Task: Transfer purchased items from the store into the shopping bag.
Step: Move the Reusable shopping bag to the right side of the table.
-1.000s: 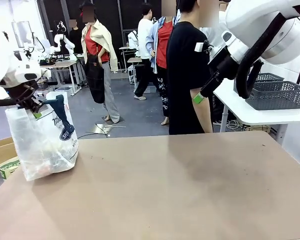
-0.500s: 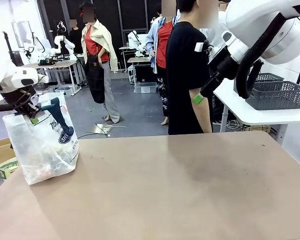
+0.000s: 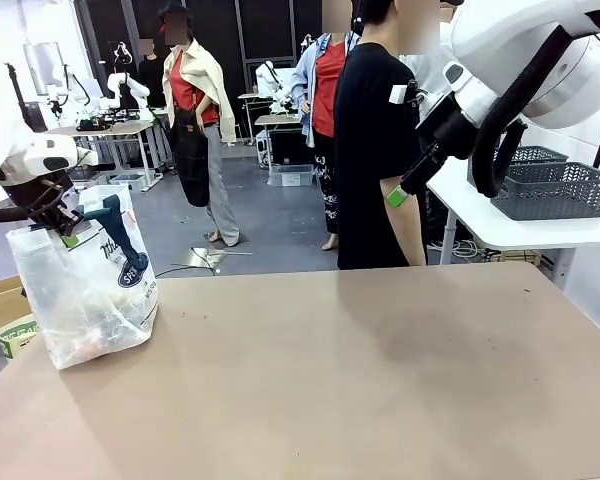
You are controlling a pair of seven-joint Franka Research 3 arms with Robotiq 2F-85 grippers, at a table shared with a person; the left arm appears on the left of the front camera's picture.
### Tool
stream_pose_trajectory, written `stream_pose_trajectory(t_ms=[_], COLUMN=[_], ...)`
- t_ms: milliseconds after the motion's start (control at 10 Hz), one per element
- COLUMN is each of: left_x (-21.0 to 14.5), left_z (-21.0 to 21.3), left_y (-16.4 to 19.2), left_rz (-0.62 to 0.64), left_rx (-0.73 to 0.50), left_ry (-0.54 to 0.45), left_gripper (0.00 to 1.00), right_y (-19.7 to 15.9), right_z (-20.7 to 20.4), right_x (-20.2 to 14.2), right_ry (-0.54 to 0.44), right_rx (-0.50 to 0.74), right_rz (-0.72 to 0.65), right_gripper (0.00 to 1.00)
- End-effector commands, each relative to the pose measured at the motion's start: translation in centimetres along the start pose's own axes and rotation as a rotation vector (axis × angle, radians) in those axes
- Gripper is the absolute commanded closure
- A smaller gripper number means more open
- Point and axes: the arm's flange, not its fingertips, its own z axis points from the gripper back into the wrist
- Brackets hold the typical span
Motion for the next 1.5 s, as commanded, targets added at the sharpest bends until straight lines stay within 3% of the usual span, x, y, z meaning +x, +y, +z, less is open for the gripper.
stream_pose_trajectory(t_ms=[0,400,500,1400], left_x=[0.0,0.1,0.3,0.5], left_z=[0.0,0.6,0.7,1.7], left_y=[0.0,-0.1,0.1,-0.3], left_rz=[0.000,0.027,0.033,0.011], left_rx=[0.000,-0.016,-0.018,-0.018], left_ry=[0.000,0.032,0.032,0.041], left_gripper=[0.93,0.14,0.00,0.00], right_y=[0.0,0.0,0.0,0.0], right_z=[0.1,0.1,0.1,0.1], right_x=[-0.1,-0.1,-0.1,-0.1], right_ry=[0.009,0.009,0.009,0.009], right_rx=[-0.002,-0.002,-0.002,-0.002], right_rz=[0.004,0.004,0.004,0.004], right_gripper=[0.00,0.00,0.00,0.00])
